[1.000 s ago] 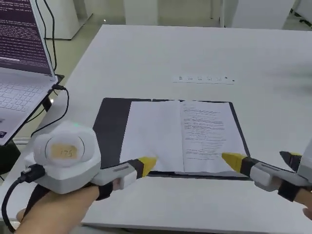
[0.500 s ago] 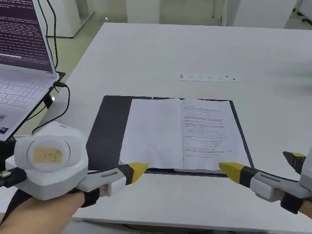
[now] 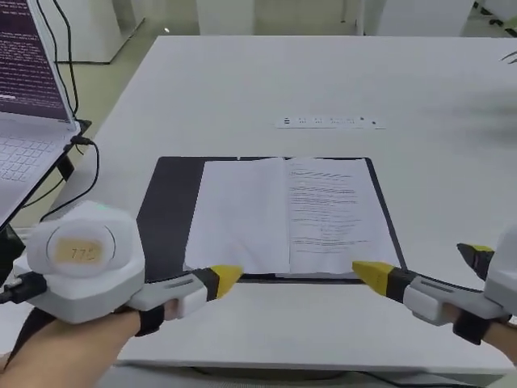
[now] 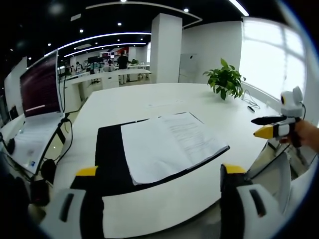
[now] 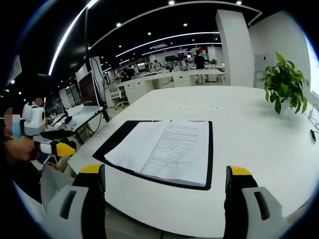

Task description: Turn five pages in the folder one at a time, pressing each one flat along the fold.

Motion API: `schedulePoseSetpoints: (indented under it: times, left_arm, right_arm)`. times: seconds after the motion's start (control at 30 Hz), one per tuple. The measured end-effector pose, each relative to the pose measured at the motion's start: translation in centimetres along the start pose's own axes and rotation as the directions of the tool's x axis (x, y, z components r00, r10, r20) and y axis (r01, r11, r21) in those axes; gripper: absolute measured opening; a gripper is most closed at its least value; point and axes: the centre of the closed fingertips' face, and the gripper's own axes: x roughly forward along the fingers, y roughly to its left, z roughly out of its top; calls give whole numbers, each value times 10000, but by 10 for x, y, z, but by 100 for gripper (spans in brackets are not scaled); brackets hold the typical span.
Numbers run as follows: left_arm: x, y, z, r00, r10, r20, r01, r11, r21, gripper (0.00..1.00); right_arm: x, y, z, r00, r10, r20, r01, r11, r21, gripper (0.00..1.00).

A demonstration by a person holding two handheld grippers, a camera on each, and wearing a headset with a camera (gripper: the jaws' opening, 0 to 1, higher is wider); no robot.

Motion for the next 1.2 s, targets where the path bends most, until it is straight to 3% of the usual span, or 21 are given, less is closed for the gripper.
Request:
schedulePoseSetpoints:
  times: [0.3,0.77,0.97,1.07,1.2]
  left_arm:
    - [41,-42,0,9961,-876,-48,876,9961,-99,89]
    - [96,-85,-7,9836,-1759,-404,1777,9829,478,81]
    - [125,-108,-7,9751,-2123,-639,2178,9710,984,78]
    - [138,-118,-10,9700,-2231,-970,2351,9621,1382,76]
    - [156,-140,-4,9608,-2631,-879,2741,9489,1562,75]
  right_arm:
    - [0,-1,-1,9996,256,74,-257,9995,162,100]
    - [-1,-4,-3,9986,502,164,-507,9982,331,99]
    - [3,-10,-1,9986,449,266,-461,9979,458,99]
    - [4,-11,-2,9987,423,270,-436,9979,477,98]
    - [6,-13,-4,9989,383,280,-398,9977,541,98]
